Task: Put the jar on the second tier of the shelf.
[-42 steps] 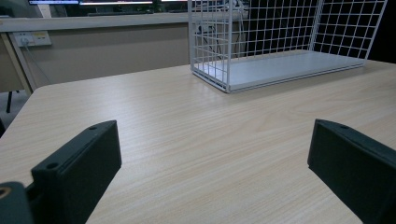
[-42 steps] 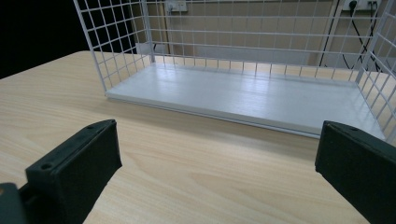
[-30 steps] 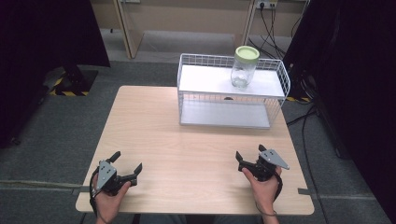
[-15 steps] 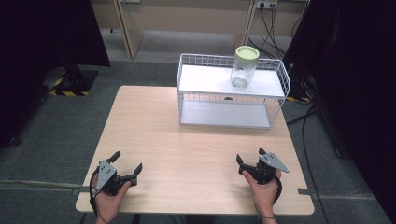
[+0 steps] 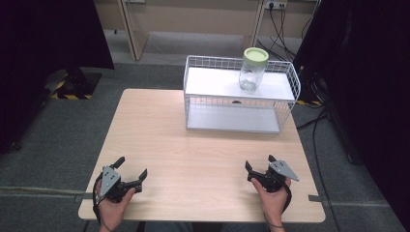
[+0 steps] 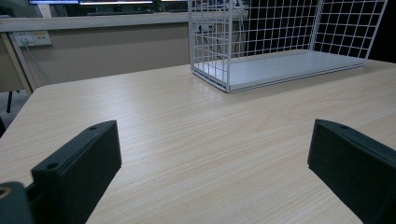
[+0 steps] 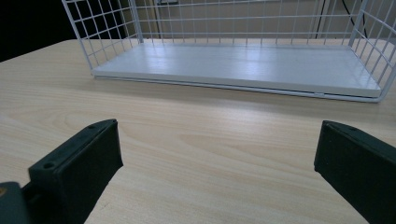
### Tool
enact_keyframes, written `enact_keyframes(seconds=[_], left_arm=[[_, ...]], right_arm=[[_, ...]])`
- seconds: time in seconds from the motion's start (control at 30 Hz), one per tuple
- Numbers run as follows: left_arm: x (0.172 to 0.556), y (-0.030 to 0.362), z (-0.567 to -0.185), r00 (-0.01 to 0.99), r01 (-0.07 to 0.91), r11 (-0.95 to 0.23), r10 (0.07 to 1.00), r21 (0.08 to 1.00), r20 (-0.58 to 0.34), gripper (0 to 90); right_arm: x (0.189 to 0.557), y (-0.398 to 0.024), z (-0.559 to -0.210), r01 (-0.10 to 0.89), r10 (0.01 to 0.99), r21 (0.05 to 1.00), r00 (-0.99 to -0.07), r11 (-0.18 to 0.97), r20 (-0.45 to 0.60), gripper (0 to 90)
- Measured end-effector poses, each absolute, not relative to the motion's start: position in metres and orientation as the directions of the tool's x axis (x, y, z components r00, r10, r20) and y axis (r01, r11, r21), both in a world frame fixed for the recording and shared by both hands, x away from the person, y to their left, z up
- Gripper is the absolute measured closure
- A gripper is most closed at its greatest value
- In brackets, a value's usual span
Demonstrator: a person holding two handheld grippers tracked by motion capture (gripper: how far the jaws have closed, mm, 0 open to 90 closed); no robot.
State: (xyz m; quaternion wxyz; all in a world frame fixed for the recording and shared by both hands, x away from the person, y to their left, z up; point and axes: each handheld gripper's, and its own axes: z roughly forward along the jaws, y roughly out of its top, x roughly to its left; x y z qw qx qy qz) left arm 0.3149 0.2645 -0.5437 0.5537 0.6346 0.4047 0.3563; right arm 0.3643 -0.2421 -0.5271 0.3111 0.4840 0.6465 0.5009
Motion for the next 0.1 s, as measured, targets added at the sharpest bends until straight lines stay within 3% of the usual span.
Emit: enact_keyframes(seconds=[0.1], left_arm=[[0.315, 0.2647, -0.5437, 0.418, 0.12, -0.057, 0.908, 0.991, 0.002, 2.2]], right_arm=[[0.3639, -0.242, -0.5271, 0.313, 0.937, 0.949, -0.34, 0.03, 0.083, 0.9]])
